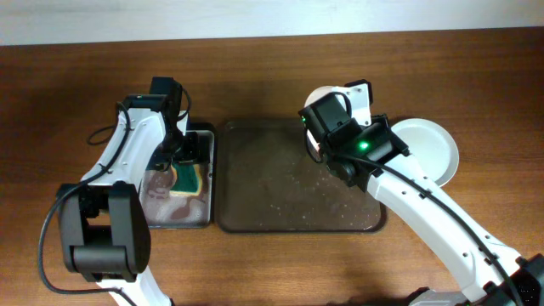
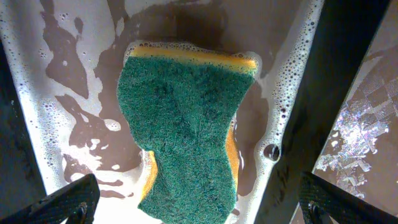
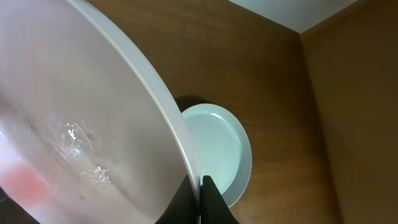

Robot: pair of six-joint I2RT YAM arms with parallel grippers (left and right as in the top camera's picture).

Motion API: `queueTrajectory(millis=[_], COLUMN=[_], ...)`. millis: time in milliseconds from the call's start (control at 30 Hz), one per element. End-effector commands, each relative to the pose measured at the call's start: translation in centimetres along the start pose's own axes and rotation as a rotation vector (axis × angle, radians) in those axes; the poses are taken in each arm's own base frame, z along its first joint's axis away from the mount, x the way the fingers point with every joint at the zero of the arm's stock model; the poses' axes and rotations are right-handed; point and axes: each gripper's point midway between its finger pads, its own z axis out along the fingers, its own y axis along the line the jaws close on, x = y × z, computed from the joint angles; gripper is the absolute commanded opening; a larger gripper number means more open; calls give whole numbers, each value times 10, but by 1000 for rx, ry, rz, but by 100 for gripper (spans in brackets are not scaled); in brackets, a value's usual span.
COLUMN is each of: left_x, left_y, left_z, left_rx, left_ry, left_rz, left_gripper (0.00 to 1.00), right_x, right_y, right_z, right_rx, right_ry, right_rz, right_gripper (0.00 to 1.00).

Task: Clean dirty plates on tray and stack at the side
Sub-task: 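Carry the pink-rimmed plate right and stack it on the plate pile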

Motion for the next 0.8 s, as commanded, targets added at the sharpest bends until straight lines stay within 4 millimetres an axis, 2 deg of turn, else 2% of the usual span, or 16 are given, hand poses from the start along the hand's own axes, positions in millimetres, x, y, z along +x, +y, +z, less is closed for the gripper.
queueTrajectory(millis=[0, 133, 200, 267, 300, 467, 500, 567, 600, 633, 700, 733, 767], left_x=[-2, -2, -2, -2, -2, -2, -2, -2, -2, -2, -2, -2, -2], left_y=[-1, -1, -1, -1, -1, -1, -1, -1, -1, -1, -1, -1, -1], left_z=[1, 1, 1, 1, 1, 1, 1, 1, 1, 1, 1, 1, 1], left_rx=[11, 11, 12, 11, 11, 11, 11, 11, 11, 11, 11, 11, 11], left_ry=[0, 0, 0, 0, 0, 0, 0, 0, 0, 1, 1, 1, 1], left_rz=[2, 2, 2, 2, 2, 2, 2, 2, 2, 2, 2, 2, 2], left_gripper=[100, 100, 100, 100, 100, 100, 100, 100, 100, 100, 100, 100, 100], right_x=[-5, -9, -23, -34, -38, -38, -37, -28, -18, -9, 10, 21, 39], right_y=[-9, -17, -38, -43, -45, -43, -36, -8, 5, 5, -14, -30, -57], right_z=[-4, -4, -9, -15, -20, -21, -18, -6, 6, 19, 46, 62, 85], right_rx=[43, 93, 220, 273, 301, 295, 254, 57, -71, -141, -195, -220, -245], right_ry=[-27, -49, -112, -154, -178, -181, -172, -112, -39, 31, 164, 231, 321], right_rz=[39, 46, 44, 6, 2, 4, 5, 12, 95, 174, 322, 396, 513], right_gripper=[4, 4, 4, 4, 4, 4, 4, 4, 4, 4, 4, 4, 4])
